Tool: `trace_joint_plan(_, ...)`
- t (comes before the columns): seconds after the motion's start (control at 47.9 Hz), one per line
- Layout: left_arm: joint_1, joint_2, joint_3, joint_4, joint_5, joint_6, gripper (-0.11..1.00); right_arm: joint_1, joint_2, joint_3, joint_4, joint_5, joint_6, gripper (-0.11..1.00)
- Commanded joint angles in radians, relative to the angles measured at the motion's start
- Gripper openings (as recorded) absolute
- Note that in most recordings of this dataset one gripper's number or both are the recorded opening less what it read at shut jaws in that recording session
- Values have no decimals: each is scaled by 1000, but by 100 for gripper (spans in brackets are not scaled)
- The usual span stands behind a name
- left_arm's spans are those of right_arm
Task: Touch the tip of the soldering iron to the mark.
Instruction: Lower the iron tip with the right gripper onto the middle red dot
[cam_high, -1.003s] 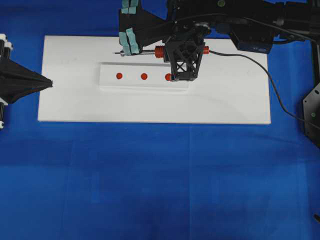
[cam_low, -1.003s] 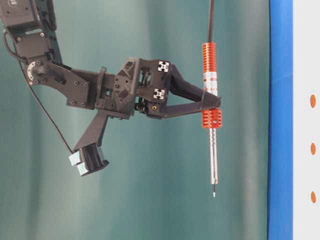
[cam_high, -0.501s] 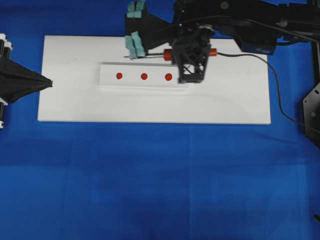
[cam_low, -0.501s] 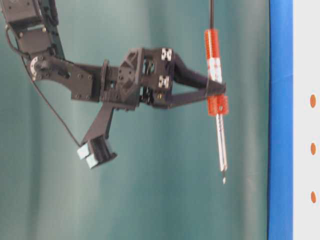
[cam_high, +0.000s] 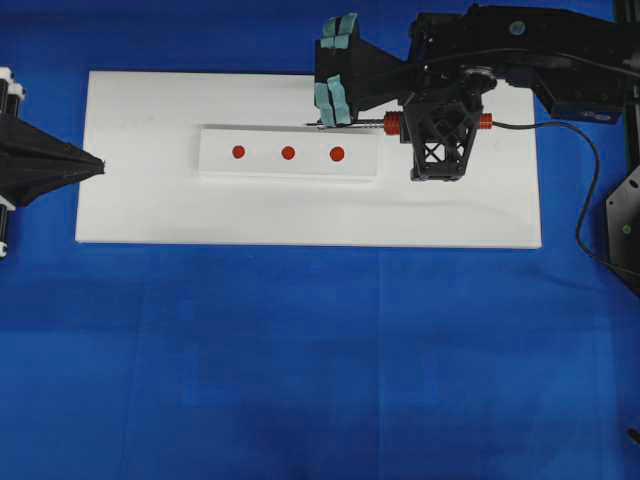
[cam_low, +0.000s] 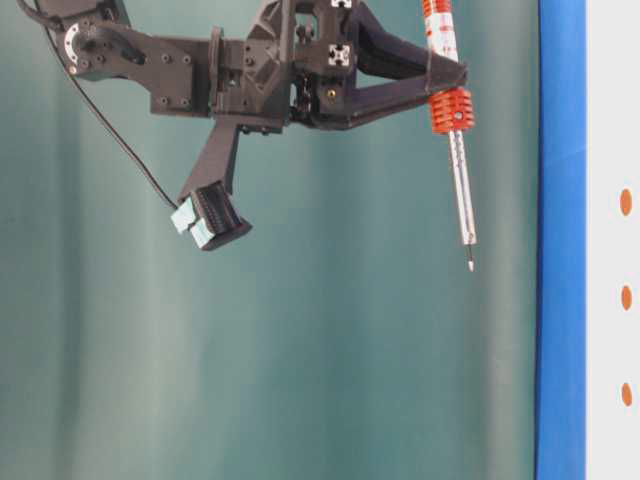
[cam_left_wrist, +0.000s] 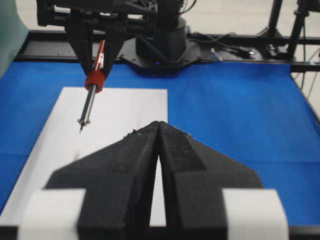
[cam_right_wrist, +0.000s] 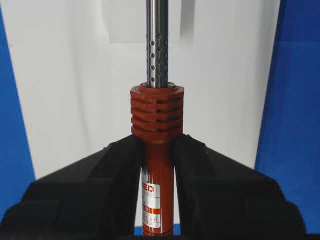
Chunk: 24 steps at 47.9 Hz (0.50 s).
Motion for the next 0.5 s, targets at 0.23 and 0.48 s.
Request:
trace_joint_plan(0.23, -2, 3, -11, 3, -5, 0, 0, 0, -29, -11, -3, -18, 2, 6)
trace_joint_plan(0.48, -2, 5, -11, 2, -5, 0, 0, 0, 6, -18, -3, -29, 3, 6)
